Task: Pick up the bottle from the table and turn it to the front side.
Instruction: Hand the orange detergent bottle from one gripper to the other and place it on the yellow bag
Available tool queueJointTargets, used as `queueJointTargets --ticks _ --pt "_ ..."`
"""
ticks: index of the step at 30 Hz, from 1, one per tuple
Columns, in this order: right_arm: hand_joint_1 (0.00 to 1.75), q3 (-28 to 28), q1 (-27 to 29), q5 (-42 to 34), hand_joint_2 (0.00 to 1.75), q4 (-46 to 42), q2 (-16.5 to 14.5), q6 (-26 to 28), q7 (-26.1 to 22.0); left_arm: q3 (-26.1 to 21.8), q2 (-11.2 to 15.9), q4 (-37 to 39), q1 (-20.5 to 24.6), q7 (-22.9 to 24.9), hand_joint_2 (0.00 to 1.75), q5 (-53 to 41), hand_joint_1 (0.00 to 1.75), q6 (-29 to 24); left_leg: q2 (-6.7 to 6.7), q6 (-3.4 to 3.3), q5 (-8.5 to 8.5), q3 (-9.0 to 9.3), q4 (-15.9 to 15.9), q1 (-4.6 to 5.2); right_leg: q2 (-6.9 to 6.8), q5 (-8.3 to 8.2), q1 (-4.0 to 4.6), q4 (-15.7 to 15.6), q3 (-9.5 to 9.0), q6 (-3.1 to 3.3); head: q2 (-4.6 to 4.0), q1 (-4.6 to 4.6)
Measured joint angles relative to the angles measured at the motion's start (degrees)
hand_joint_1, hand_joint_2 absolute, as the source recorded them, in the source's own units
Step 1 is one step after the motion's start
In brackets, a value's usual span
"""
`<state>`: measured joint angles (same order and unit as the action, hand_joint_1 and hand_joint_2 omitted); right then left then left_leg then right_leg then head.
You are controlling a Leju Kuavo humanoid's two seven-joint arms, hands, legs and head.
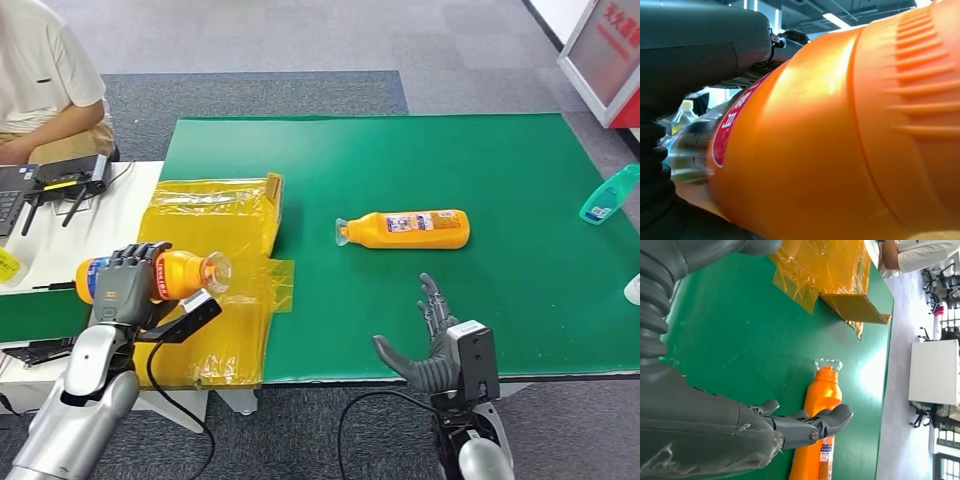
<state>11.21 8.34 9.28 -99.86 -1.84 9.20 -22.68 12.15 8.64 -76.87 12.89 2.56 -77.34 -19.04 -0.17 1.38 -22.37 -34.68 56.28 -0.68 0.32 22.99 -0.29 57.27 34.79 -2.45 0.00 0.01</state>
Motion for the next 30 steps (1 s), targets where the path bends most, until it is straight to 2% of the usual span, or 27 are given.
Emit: queueJointTargets --ticks 7,12,21,30 --pt "0.0 -0.49 0.22 -0.18 1.75 -0.38 0.0 -0.6 -0.57 0.45 0.38 5.69 3.47 1.5 1.75 -2.69 1.75 0.15 0.01 0.0 0.0 -0.03 0.0 0.0 0.0 0.01 0.01 0.0 0.06 0.0 0.0 -0.01" --pt "0.0 -0.44 0.35 -0.6 1.75 -0.54 -0.02 -1.76 -0.71 1.75 -0.6 10.95 7.08 2.49 1.75 -4.88 1.75 -0.28 0.0 0.0 0.0 -0.05 0.0 0.0 0.0 0.0 0.0 0.0 0.05 0.0 0.0 0.0" --pt "0.0 1.6 0.16 -1.62 1.75 -0.55 -0.05 -2.61 -1.1 5.1 -5.58 22.58 11.59 2.76 1.75 -6.24 1.75 -2.43 -0.01 0.0 0.0 -0.07 0.0 0.01 0.0 -0.01 -0.03 0.0 0.04 -0.01 0.0 0.0" --pt "0.0 3.59 0.12 -1.7 1.75 -1.38 -0.07 -2.55 -1.16 6.65 -9.06 29.05 12.69 2.93 1.75 -5.03 1.75 -2.88 0.0 0.0 0.0 -0.08 0.0 0.01 0.0 0.0 -0.01 0.0 0.07 -0.01 0.0 0.0"
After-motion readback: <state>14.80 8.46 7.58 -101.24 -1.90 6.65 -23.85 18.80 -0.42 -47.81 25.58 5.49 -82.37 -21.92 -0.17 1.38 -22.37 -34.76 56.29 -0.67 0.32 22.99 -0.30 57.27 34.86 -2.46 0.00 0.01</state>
